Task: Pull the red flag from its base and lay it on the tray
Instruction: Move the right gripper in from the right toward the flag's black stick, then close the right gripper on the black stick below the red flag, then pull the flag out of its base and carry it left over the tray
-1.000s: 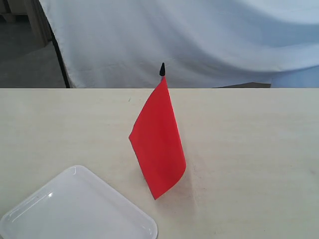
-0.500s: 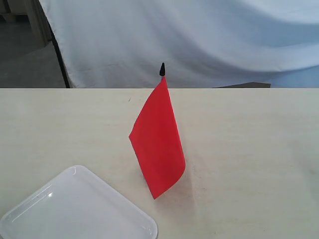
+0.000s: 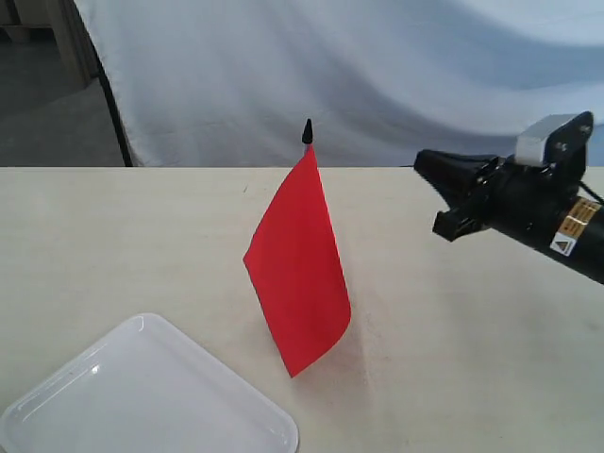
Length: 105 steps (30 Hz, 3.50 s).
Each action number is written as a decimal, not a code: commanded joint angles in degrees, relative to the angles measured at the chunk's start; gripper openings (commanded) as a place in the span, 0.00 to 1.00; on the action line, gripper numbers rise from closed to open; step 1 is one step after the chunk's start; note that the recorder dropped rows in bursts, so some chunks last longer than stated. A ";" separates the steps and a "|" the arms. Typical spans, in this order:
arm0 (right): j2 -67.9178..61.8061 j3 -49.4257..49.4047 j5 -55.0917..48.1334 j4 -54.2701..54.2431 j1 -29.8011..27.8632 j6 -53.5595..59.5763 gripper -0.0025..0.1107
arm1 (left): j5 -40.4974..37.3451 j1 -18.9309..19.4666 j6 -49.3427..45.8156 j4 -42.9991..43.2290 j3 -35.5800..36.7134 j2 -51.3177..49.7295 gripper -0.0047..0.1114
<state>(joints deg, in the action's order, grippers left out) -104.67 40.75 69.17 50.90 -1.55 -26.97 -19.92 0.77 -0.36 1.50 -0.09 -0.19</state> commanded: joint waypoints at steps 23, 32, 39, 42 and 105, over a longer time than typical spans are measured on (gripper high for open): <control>-25.53 23.20 0.79 32.70 1.88 -12.75 0.48 | 0.26 -0.11 0.36 0.15 0.09 0.19 0.04; -25.53 23.20 0.79 33.18 4.06 -12.34 0.69 | 0.26 -0.11 0.36 0.15 0.09 0.19 0.04; -25.53 23.20 -1.03 33.85 8.46 -11.54 0.69 | 0.26 -0.11 0.36 0.15 0.09 0.19 0.04; -25.53 23.20 -0.49 34.88 9.29 -11.14 0.69 | 0.26 -0.11 0.36 0.15 0.09 0.19 0.04; -6.60 22.96 -65.46 49.04 51.44 -42.92 0.02 | 0.26 -0.11 0.36 0.15 0.09 0.19 0.04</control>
<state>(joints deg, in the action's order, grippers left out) -110.48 63.90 12.41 99.82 48.08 -74.25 -19.92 0.77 -0.36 1.50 -0.09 -0.19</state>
